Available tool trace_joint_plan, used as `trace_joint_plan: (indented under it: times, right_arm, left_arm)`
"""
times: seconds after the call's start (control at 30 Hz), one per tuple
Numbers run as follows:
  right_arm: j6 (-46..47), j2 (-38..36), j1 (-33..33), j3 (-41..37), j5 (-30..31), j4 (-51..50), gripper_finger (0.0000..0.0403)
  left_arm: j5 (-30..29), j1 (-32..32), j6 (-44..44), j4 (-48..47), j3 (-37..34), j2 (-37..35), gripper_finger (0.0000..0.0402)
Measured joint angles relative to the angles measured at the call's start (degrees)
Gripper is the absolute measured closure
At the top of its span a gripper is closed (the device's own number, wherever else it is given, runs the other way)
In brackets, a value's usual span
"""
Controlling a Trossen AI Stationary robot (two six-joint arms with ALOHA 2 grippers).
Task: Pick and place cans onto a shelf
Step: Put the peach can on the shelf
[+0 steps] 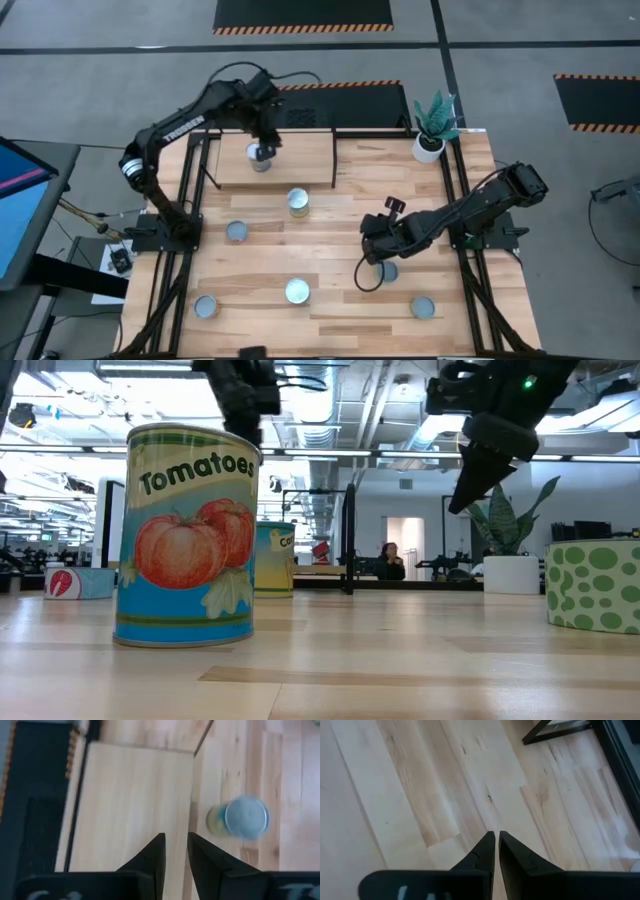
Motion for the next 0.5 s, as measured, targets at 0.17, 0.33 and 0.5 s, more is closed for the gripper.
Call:
trace_joint_plan:
  times: [0.17,0.33,0.5]
  right_arm:
    - [0.0,0.0,0.0,0.0,0.0,0.2,0.0354]
    - [0.0,0.0,0.2,0.0,0.0,0.2,0.0354]
    - [0.0,0.0,0.2,0.0,-0.1,0.2,0.0354]
  left_arm:
    - [-2.5,-3.3,4.4,1.3,0.0,5.6,0.0333]
    - [-9.3,-3.4,7.0,-1.5,-0.1,9.8,0.0333]
    - [-11.3,-1.4,7.7,-4.9,-0.1,11.9,0.0333]
